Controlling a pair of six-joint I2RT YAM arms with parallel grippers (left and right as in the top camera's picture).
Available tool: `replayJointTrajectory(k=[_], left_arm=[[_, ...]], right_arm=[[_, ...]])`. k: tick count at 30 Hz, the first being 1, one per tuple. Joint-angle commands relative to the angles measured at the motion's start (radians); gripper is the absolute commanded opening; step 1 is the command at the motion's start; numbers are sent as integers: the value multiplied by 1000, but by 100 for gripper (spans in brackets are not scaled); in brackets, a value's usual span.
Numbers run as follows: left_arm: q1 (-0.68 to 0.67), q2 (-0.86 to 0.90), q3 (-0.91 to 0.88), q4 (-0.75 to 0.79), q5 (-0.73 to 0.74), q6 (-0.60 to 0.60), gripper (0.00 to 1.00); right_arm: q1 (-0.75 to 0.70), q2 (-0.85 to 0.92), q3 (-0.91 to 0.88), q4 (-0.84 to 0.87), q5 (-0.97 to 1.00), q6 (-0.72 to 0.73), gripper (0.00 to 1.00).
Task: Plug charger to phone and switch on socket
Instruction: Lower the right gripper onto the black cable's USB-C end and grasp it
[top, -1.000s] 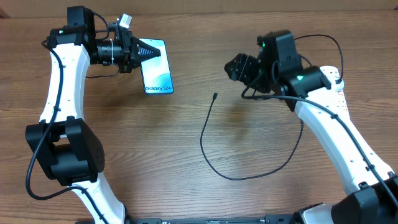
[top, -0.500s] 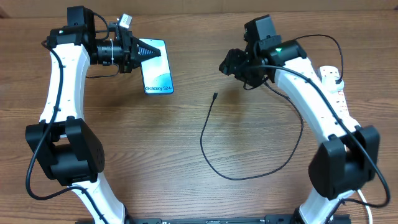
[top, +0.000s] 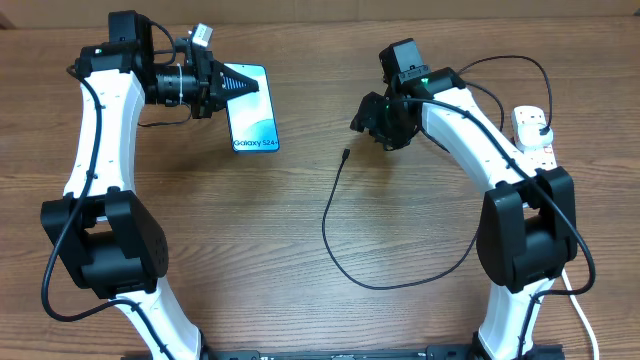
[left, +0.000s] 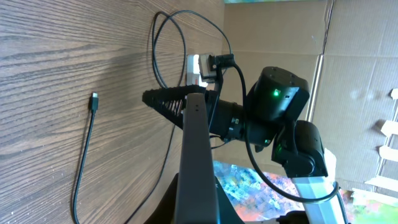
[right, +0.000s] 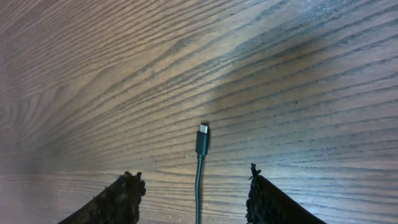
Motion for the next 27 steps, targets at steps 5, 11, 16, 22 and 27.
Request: replayJointTrajectory(k=[5, 11, 16, 22, 27], left_arm=[[2, -21, 12, -8, 26, 26, 4], [1, -21, 11, -7, 23, 26, 4], [0, -21, 12, -7, 23, 26, 4], [-5, -21, 11, -7, 23, 26, 4], [-10, -21, 11, -7, 23, 26, 4]], right_arm=[[5, 38, 22, 24, -2, 43, 56], [5, 40, -10, 66, -2, 48, 56], [5, 40, -25, 96, -2, 73, 56], [5, 40, -25, 107, -3, 90, 52], [6, 40, -25, 106, -2, 123, 47]])
